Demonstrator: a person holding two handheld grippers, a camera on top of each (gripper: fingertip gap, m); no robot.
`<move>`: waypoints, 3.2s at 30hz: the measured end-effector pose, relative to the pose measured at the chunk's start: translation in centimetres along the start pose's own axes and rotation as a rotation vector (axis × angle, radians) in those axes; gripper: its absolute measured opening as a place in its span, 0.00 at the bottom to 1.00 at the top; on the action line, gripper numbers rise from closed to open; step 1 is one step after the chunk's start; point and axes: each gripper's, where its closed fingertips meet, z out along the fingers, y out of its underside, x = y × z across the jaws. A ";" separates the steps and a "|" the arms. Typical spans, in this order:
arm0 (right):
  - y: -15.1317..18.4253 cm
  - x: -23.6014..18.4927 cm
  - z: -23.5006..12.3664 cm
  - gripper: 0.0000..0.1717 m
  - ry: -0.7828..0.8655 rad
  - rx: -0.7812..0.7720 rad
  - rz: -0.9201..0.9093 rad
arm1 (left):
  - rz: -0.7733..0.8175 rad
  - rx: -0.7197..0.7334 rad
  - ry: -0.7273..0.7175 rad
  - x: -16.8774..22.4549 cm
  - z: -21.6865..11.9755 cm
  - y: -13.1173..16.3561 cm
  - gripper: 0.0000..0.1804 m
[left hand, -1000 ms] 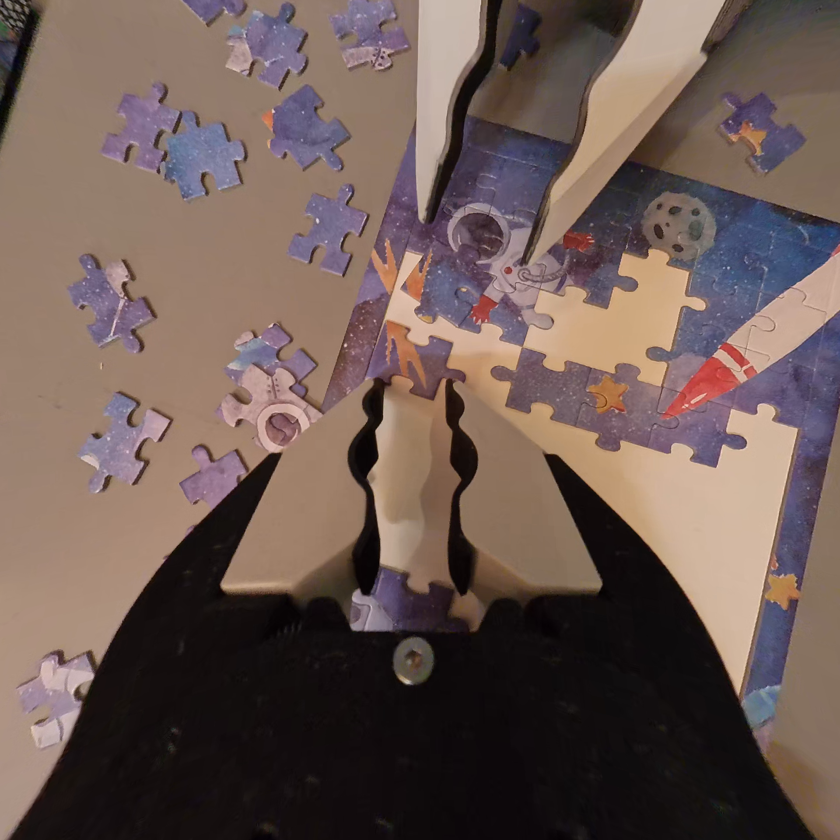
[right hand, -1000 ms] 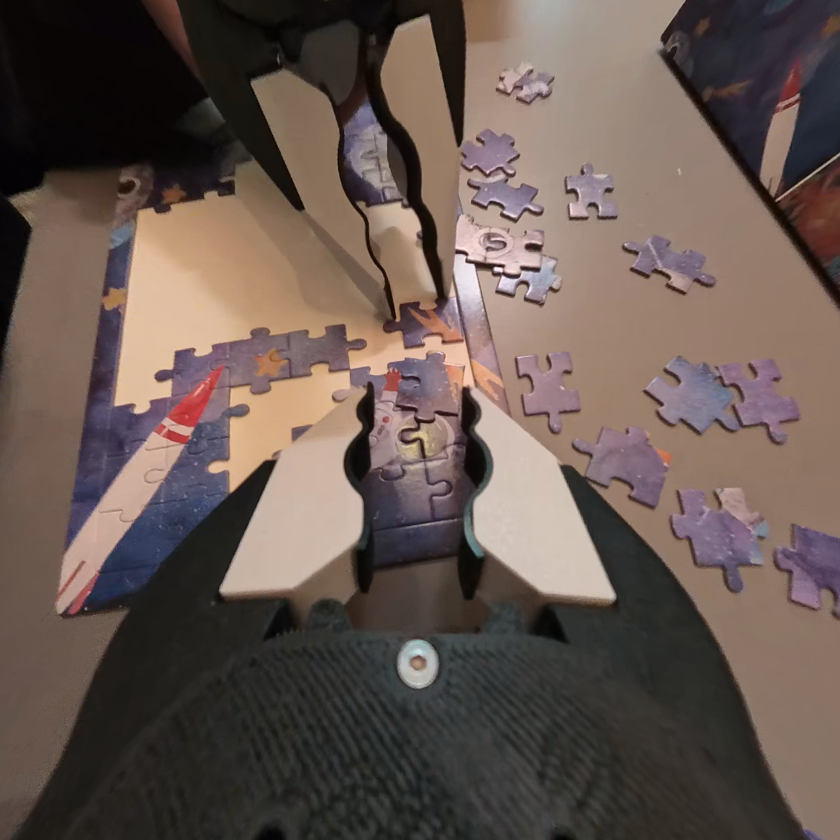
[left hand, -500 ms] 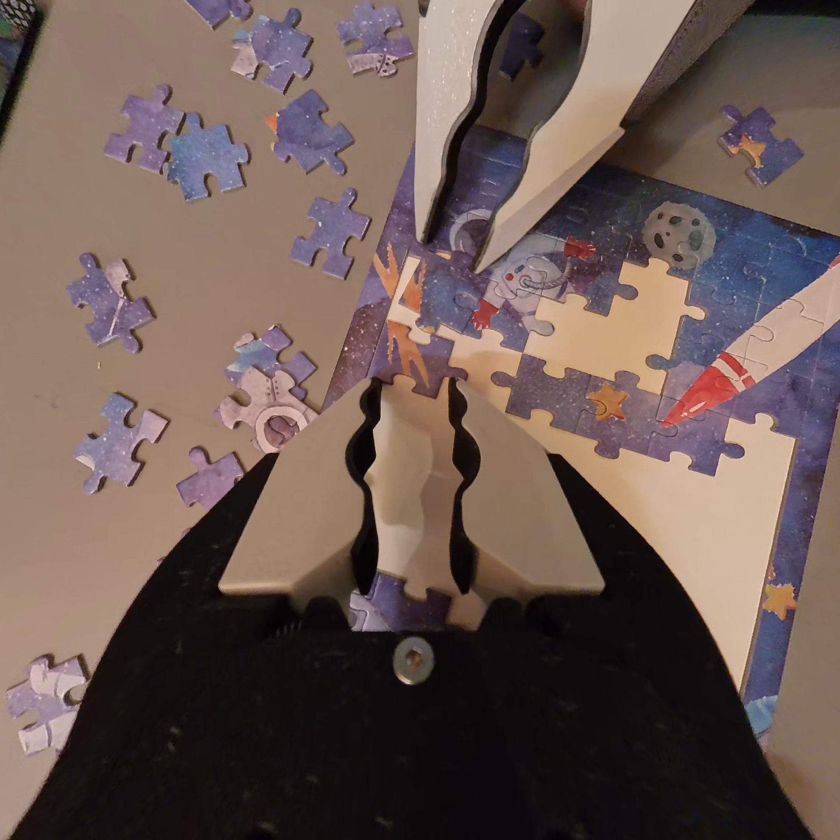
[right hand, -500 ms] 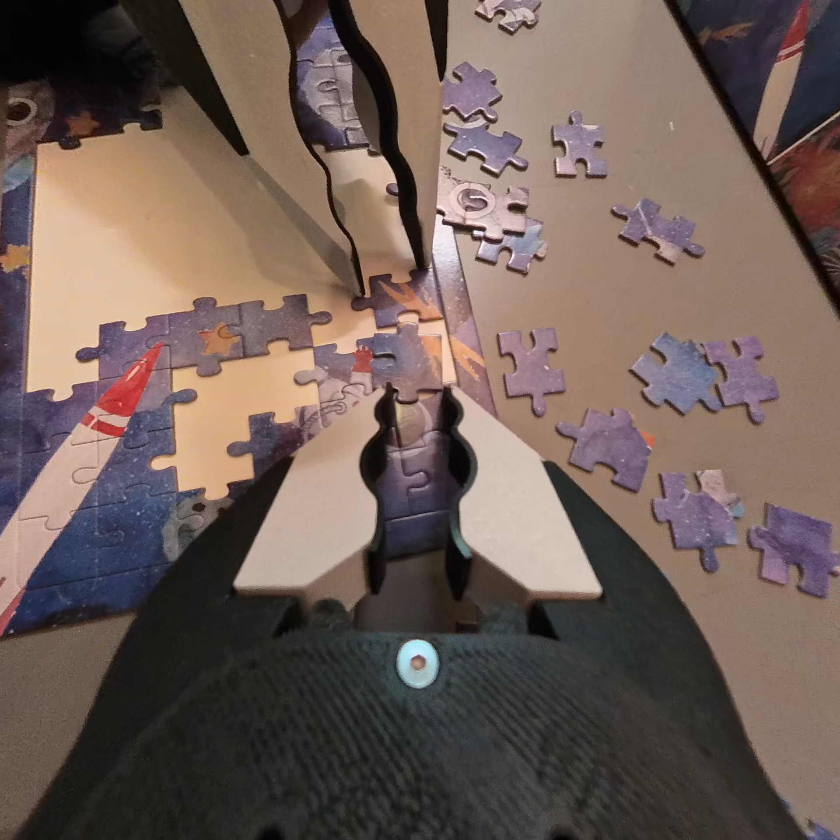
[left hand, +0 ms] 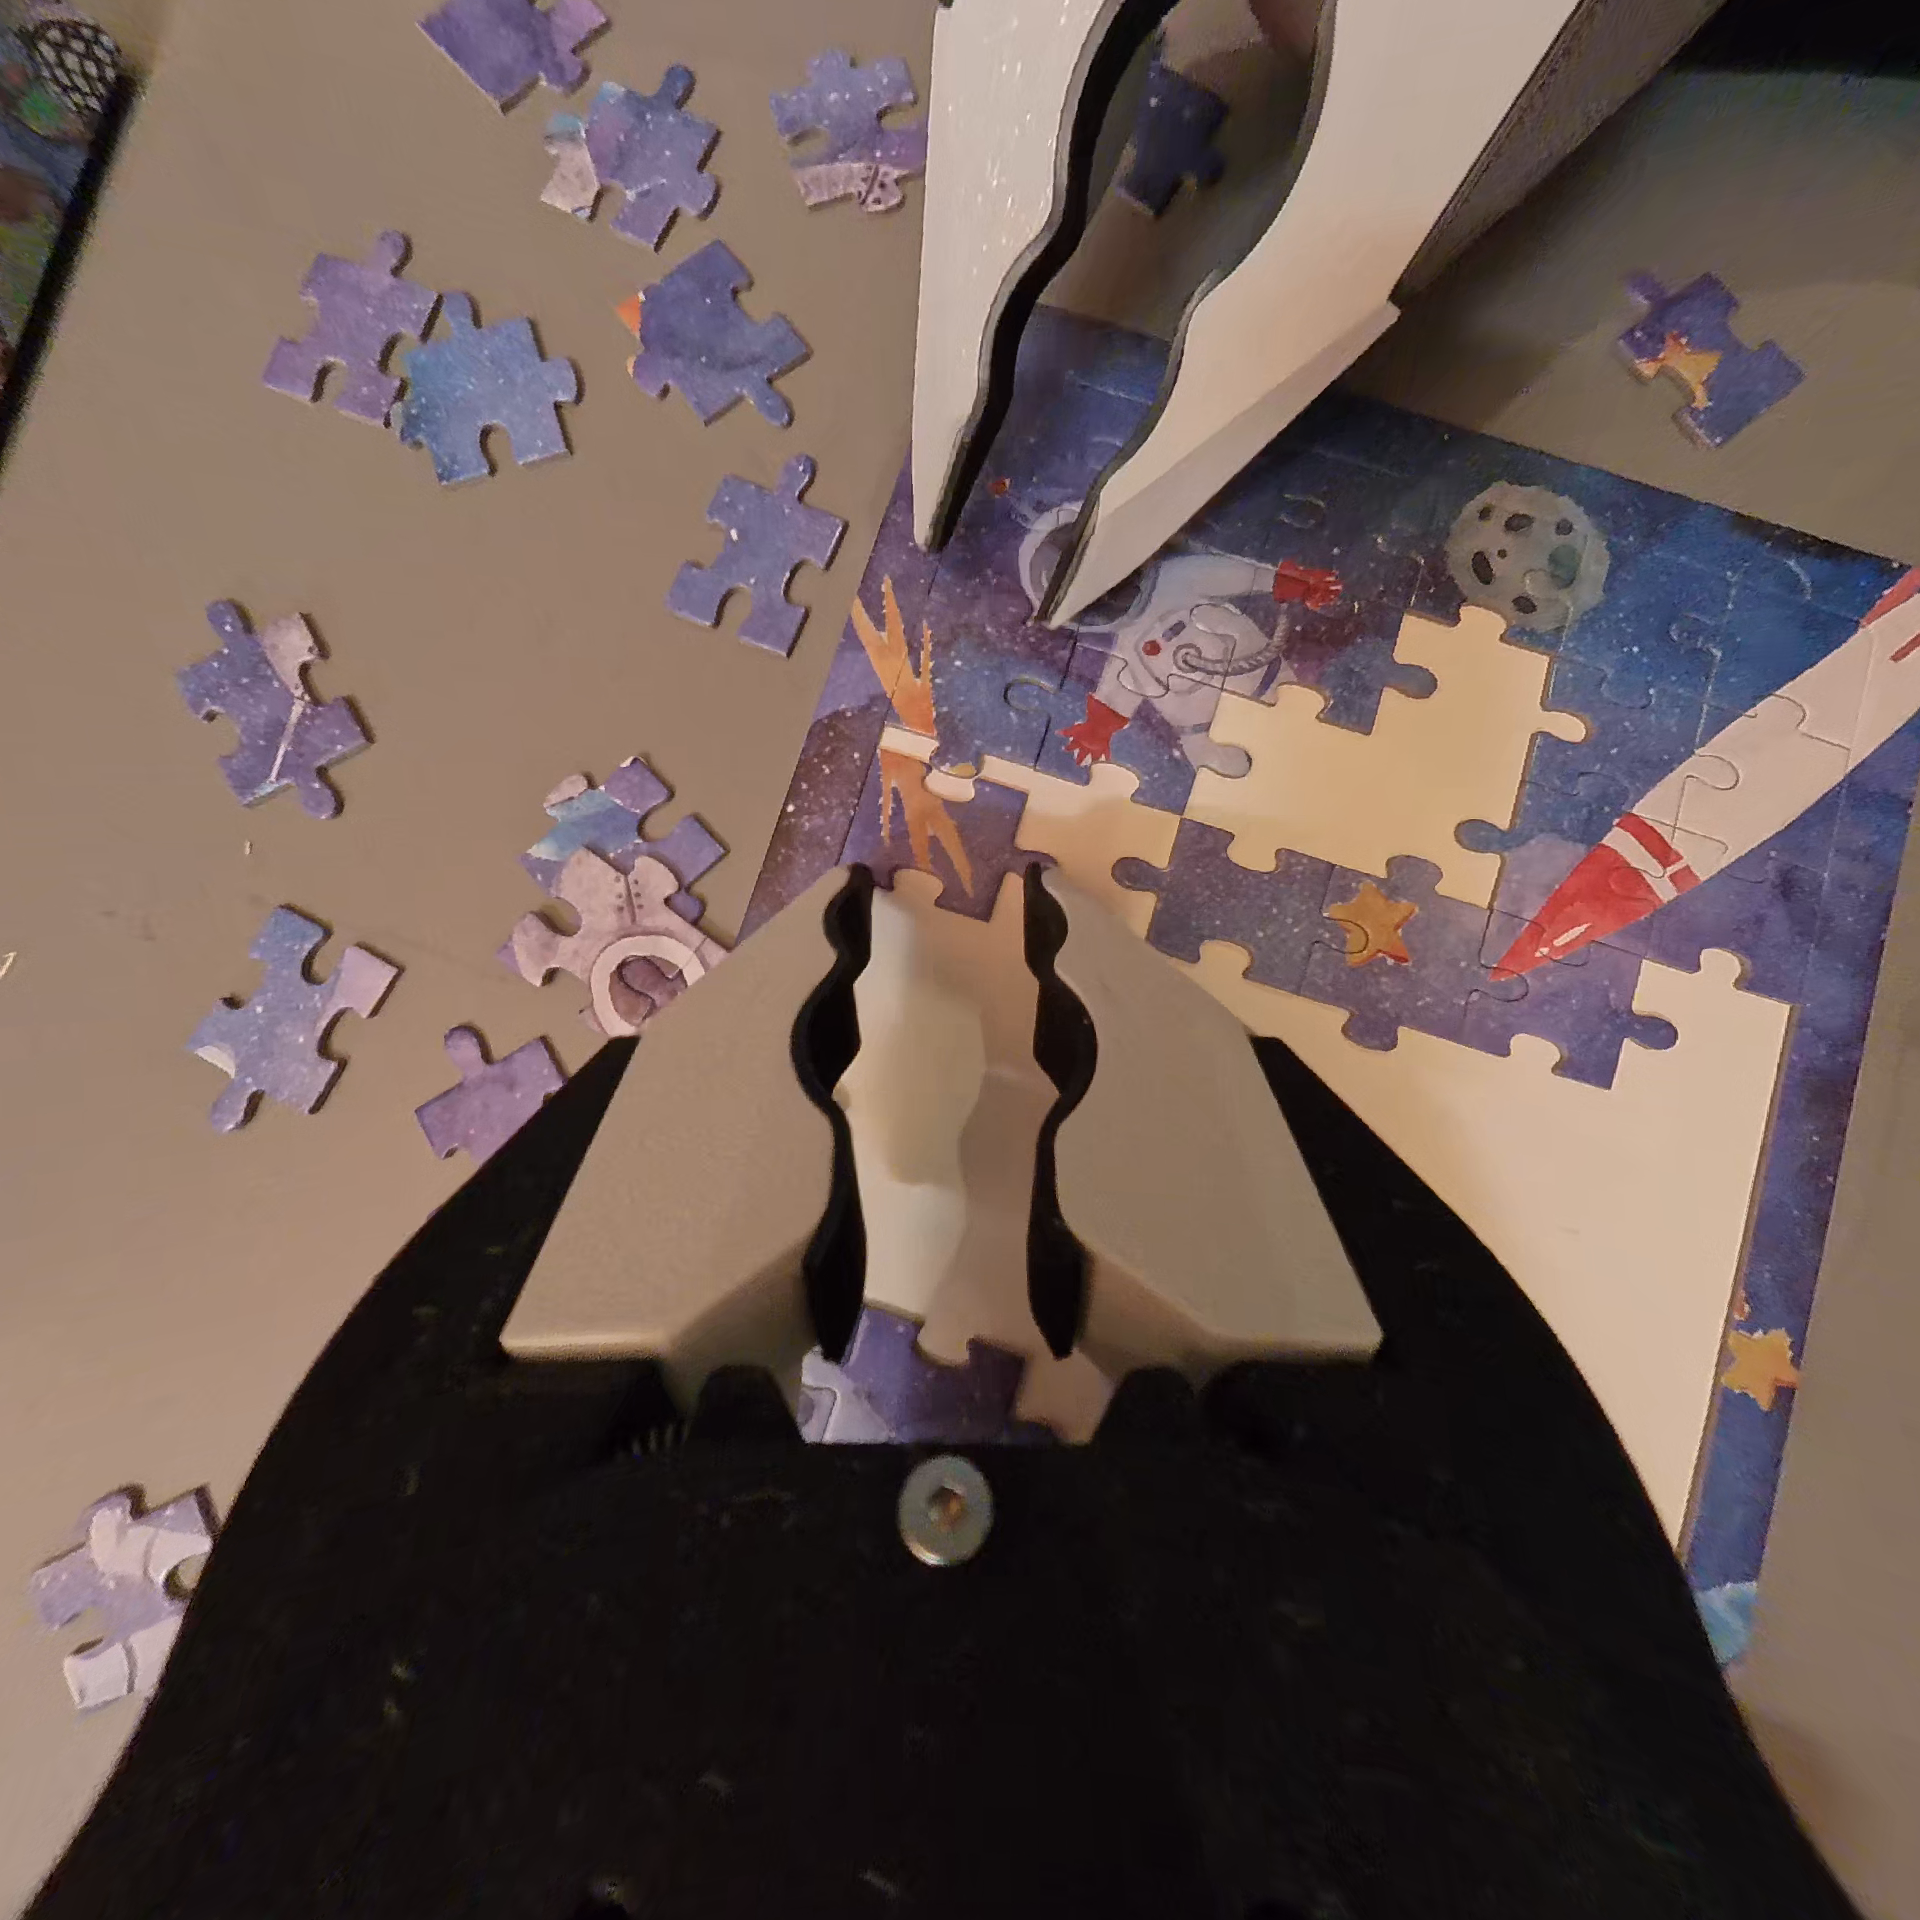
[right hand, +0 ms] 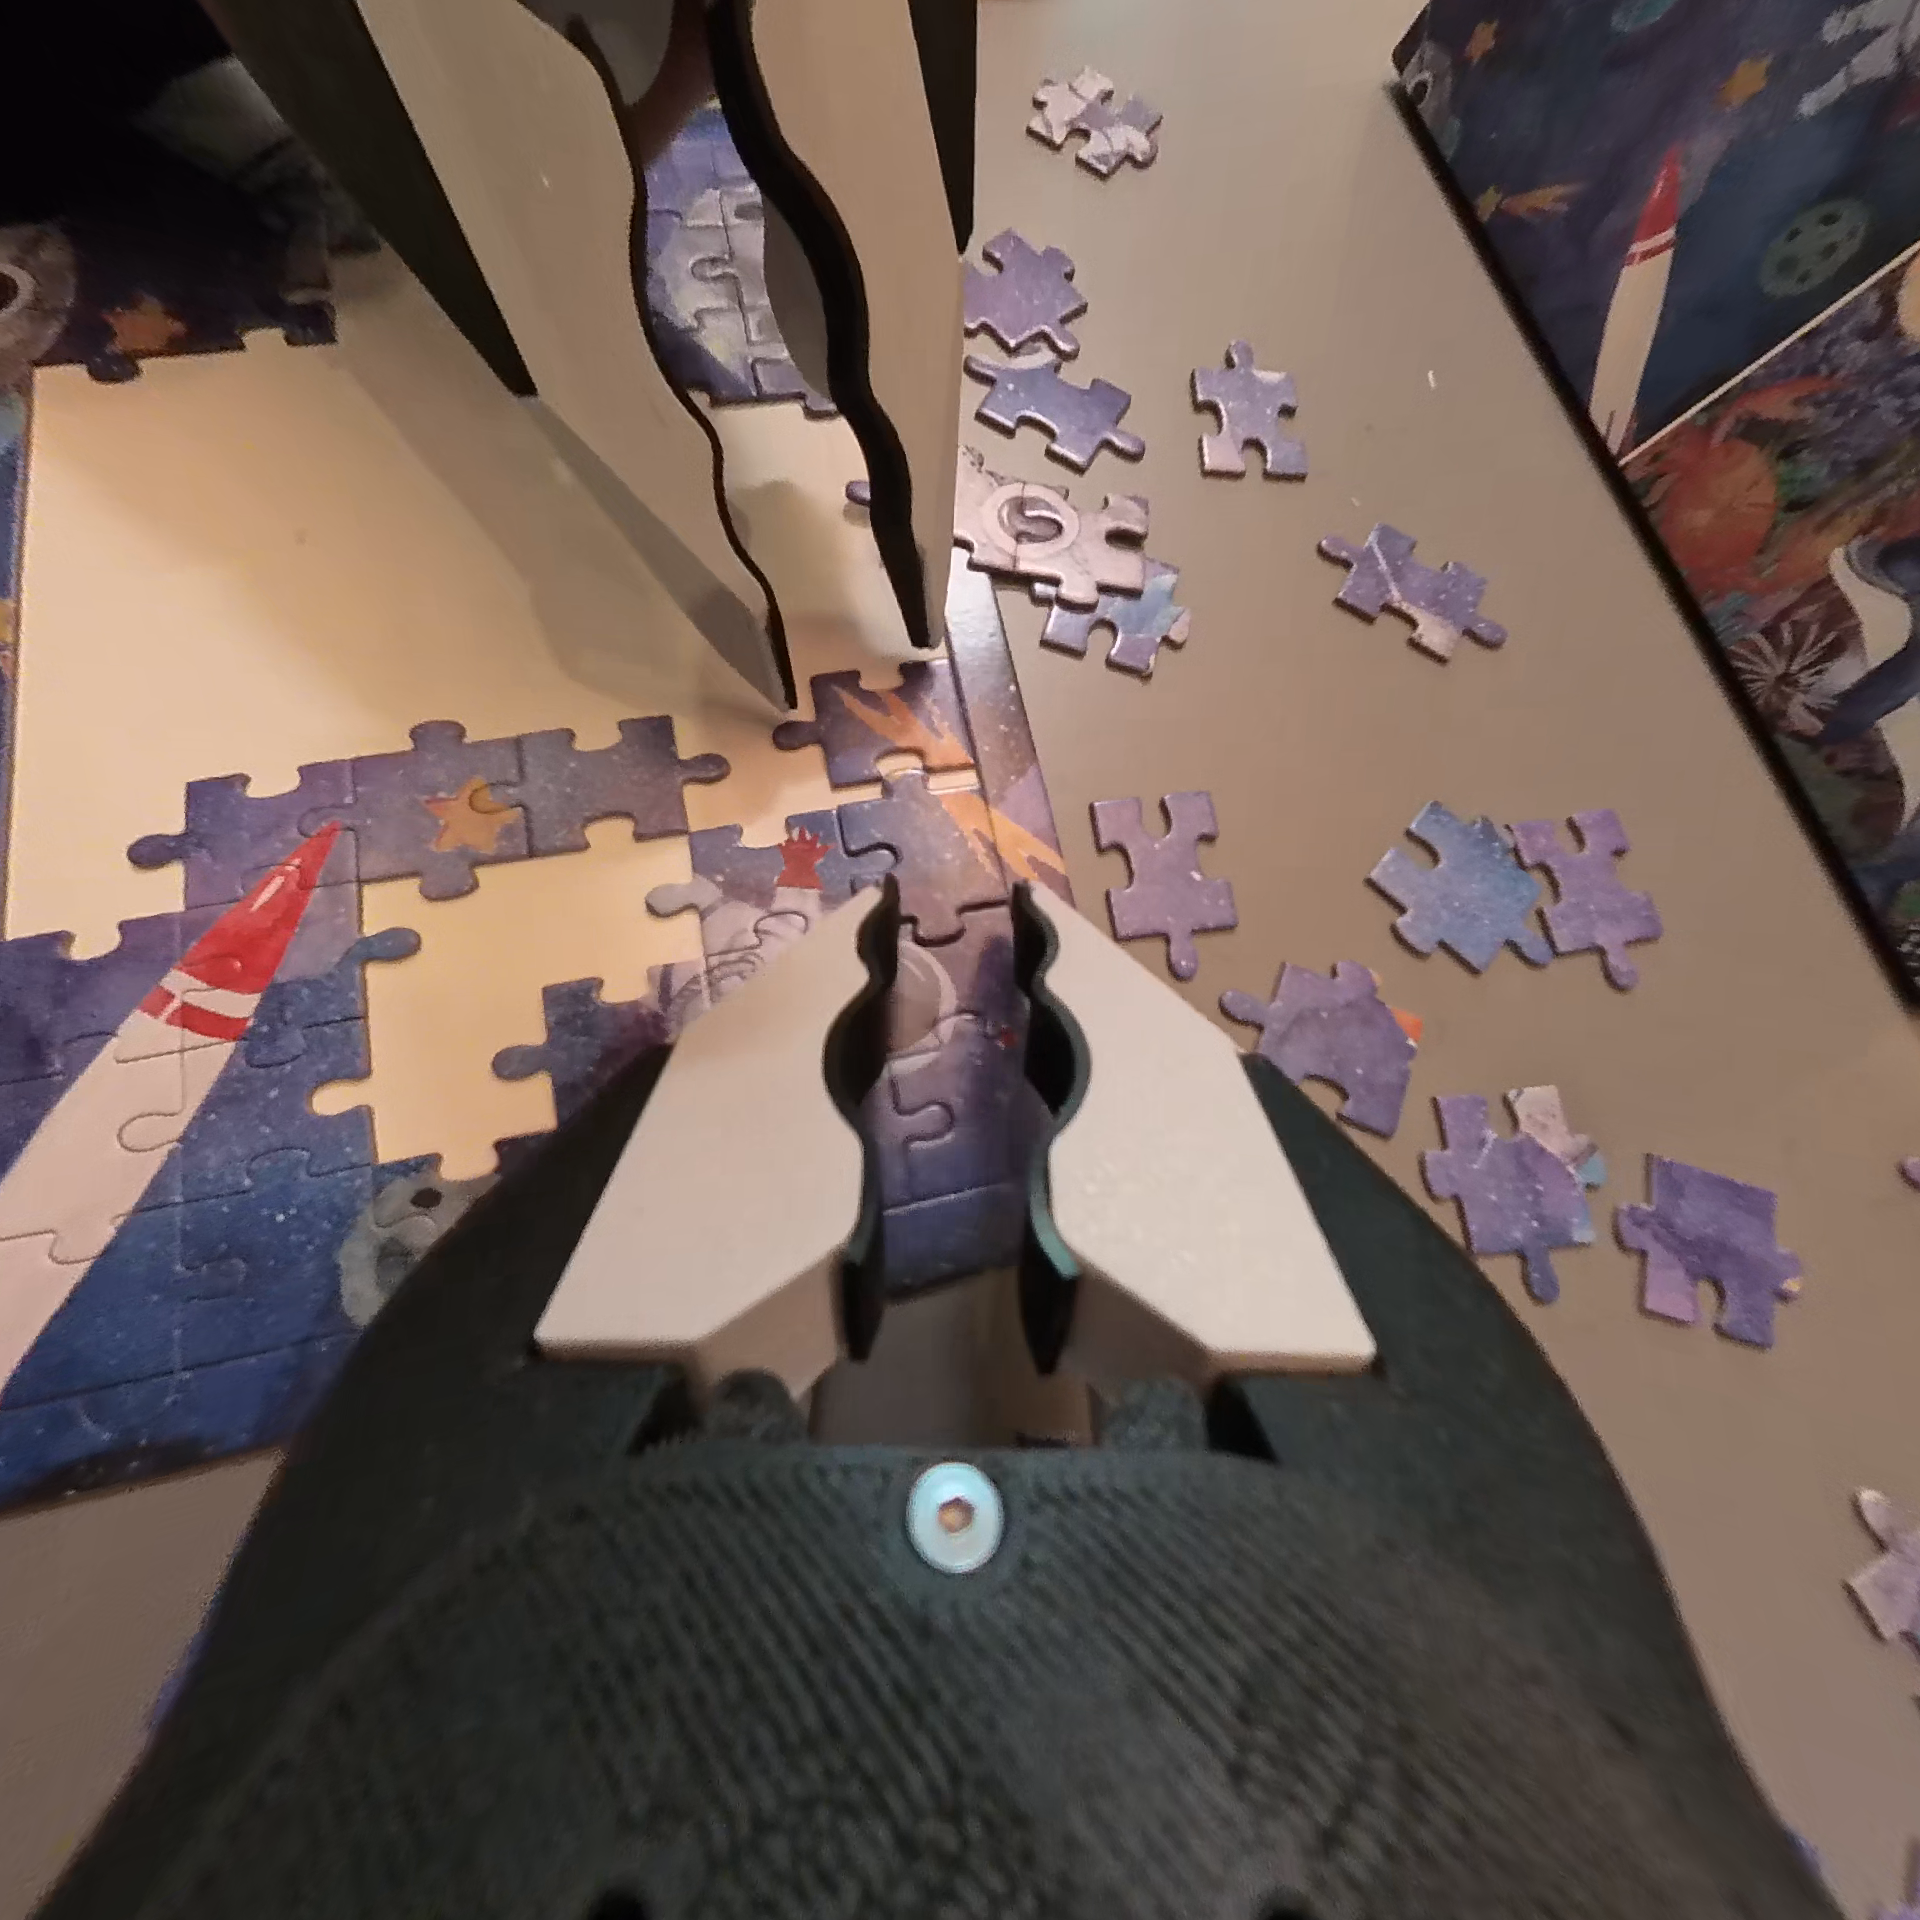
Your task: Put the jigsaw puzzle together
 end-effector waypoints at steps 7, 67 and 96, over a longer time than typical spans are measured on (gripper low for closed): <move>-0.3 -1.0 0.8 0.05 -0.026 0.001 -0.010 | 0.014 0.015 -0.014 0.2 0.2 -0.4 0.13; 0.1 -0.7 1.4 0.02 -0.039 0.003 0.049 | 0.017 0.012 0.022 0.4 -0.4 -0.2 0.13; 0.1 -0.7 1.4 0.03 -0.029 -0.007 0.037 | 0.029 0.008 0.005 0.4 -0.1 -0.2 0.02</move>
